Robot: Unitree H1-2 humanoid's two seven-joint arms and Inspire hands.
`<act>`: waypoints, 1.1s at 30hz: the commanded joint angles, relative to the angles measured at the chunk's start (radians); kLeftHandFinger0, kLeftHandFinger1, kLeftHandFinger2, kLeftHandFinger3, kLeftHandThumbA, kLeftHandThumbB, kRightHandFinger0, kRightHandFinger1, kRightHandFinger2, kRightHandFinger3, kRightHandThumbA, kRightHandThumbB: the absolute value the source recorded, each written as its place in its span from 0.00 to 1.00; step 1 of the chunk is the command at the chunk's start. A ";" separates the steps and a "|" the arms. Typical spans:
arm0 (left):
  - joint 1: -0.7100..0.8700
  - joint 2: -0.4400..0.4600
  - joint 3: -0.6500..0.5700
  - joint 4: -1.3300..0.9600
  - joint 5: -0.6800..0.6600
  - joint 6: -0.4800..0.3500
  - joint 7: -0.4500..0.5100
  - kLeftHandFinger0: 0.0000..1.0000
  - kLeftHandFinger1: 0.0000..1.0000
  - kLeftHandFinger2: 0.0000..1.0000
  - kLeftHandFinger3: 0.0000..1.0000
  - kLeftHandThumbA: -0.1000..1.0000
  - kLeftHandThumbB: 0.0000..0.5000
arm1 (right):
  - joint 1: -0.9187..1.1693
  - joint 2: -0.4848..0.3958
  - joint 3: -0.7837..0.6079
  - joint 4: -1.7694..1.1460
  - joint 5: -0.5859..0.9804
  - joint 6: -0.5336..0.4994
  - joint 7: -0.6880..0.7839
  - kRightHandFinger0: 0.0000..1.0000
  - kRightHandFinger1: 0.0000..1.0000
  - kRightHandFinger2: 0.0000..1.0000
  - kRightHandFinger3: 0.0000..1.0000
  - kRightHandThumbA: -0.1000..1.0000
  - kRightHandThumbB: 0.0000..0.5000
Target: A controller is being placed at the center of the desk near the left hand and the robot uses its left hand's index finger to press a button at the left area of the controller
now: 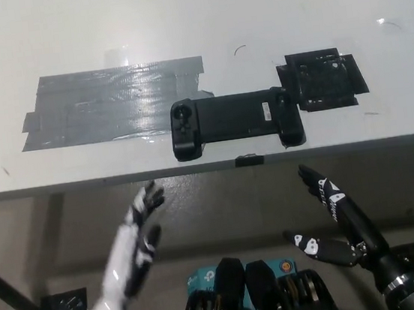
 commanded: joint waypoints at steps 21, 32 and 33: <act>-0.753 0.316 -0.128 0.329 -0.383 0.773 -0.705 0.00 0.00 0.14 1.00 1.00 0.83 | -0.029 -0.002 0.003 -0.024 -0.014 -0.053 0.012 1.00 1.00 1.00 1.00 0.77 0.32; -0.786 0.304 -0.232 0.404 -0.316 0.773 -0.760 0.00 0.01 0.29 1.00 1.00 0.86 | -0.027 -0.013 -0.001 -0.036 -0.013 -0.045 0.019 1.00 1.00 1.00 1.00 0.79 0.36; -0.785 0.305 -0.236 0.402 -0.314 0.773 -0.761 0.00 0.01 0.29 1.00 1.00 0.86 | -0.025 -0.013 -0.001 -0.039 -0.013 -0.042 0.019 1.00 1.00 1.00 1.00 0.79 0.36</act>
